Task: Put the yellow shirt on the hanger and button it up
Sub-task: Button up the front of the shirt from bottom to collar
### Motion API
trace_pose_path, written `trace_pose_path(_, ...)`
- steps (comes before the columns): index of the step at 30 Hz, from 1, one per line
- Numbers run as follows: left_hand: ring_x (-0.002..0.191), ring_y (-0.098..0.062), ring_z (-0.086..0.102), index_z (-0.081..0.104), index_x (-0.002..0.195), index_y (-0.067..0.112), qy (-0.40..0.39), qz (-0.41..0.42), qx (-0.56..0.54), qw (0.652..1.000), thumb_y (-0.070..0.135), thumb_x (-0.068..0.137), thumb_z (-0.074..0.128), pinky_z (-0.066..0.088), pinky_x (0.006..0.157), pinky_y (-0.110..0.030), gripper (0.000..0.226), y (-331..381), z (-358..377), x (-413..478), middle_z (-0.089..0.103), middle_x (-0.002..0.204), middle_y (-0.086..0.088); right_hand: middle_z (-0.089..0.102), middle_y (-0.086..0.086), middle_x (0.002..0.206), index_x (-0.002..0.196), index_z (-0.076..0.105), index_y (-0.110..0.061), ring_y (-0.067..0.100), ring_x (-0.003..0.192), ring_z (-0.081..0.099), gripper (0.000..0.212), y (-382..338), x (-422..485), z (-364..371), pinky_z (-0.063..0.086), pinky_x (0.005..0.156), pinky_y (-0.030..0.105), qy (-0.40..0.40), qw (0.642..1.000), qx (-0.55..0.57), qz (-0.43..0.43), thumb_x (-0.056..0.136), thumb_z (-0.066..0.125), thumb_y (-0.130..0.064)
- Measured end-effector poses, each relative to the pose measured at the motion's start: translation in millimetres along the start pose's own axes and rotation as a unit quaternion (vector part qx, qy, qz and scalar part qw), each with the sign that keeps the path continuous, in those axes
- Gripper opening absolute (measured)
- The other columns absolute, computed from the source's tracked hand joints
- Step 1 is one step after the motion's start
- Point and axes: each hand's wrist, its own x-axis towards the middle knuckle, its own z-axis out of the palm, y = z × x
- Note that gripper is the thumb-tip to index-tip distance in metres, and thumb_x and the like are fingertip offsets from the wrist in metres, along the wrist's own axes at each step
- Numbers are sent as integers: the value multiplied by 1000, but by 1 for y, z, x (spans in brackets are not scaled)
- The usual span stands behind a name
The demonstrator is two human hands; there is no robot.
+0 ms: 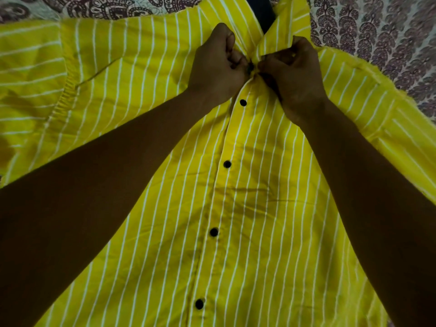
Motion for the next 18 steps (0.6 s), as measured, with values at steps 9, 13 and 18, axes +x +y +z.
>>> trace_pose_path(9, 69, -20, 56, 25, 71, 27, 17, 11, 1, 1000, 6, 72, 54, 44, 62, -23, 36, -3, 1, 0, 45, 65, 1, 52, -5, 53, 85, 35, -10, 8, 49, 50, 36, 2, 2, 0, 45, 52, 21, 17, 1000, 16, 16, 77, 54, 19)
trace_pose_path(13, 71, -23, 55, 25, 71, 26, 9, 4, -11, 1000, 3, 72, 54, 46, 64, -28, 37, -4, 2, 0, 47, 67, -8, 54, 1, 69, 83, 33, -15, 1, 54, 54, 39, 1, -3, 1, 45, 57, 17, -6, 1000, -26, -7, 76, 57, 15)
trace_pose_path(18, 76, -23, 51, 26, 72, 23, -16, -2, -43, 999, -9, 74, 52, 45, 65, -17, 41, -3, -2, 0, 45, 74, -15, 46, -7, 72, 79, 31, -24, -9, 55, 46, 52, 0, -4, 1, 40, 59, 11, -47, 982, -163, -80, 69, 74, 3)
